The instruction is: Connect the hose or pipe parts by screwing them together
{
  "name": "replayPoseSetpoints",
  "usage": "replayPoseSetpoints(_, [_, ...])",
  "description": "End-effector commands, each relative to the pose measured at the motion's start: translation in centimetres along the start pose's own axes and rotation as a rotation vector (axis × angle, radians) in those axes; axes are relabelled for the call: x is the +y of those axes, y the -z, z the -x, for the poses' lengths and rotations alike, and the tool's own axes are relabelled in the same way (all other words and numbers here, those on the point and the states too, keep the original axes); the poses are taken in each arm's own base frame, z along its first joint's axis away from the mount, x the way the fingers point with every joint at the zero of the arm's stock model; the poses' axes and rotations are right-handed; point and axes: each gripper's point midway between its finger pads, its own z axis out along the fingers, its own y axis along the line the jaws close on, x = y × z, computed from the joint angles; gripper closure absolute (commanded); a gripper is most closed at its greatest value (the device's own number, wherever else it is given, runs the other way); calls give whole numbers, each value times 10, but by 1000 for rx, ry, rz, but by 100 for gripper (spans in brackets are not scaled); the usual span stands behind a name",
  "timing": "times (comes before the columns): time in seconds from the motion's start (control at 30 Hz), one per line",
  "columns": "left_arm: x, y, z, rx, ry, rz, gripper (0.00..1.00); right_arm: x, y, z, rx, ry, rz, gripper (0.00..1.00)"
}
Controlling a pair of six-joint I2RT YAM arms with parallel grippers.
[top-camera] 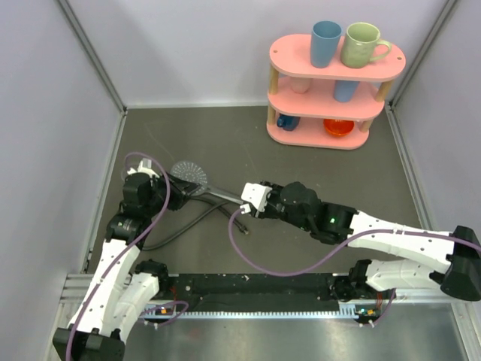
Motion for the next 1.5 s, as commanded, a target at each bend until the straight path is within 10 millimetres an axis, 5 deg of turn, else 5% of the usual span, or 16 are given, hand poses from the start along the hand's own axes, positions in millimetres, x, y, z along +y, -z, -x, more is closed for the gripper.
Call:
replayPoseSetpoints(0.0, [-39,12,14,-43,-3,-95,100,24,4,-9,-4,-16,104,51])
replayPoseSetpoints(0.23, [-42,15,14,-36,23,-92,100,42,-2,-10,-13,-31,177,47])
replayPoseSetpoints(0.53, [-50,19,8,-1,81,-117,100,26,-22,-19,43,14,59,52])
replayPoseSetpoints(0.77, [-52,24,5,7,61,-134,100,10,-19,3,-58,0,-8,100])
replayPoseSetpoints(0.93, [-65,27,-1,5,-103,-296,100,24,-11,23,-172,-108,172,100])
replayPoseSetpoints(0.97, [-89,33,7,-53,-173,-433,100,14,-11,18,-173,-146,181,100])
replayPoseSetpoints(1.0, [-80,27,2,-55,-168,-465,100,12,-7,21,-193,-174,215,100])
replayPoseSetpoints(1.07, [-110,48,7,-153,-252,-695,100,20,1,29,-260,-236,347,100])
replayPoseSetpoints(1.2, [-94,52,-2,-247,-337,-851,100,0,9,20,-291,-374,466,100])
replayPoseSetpoints(1.4, [-88,36,-18,-134,-471,-827,100,6,14,22,-275,-553,667,99])
replayPoseSetpoints(1.47, [-86,31,-16,-128,-437,-805,100,5,10,13,-226,-586,645,85])
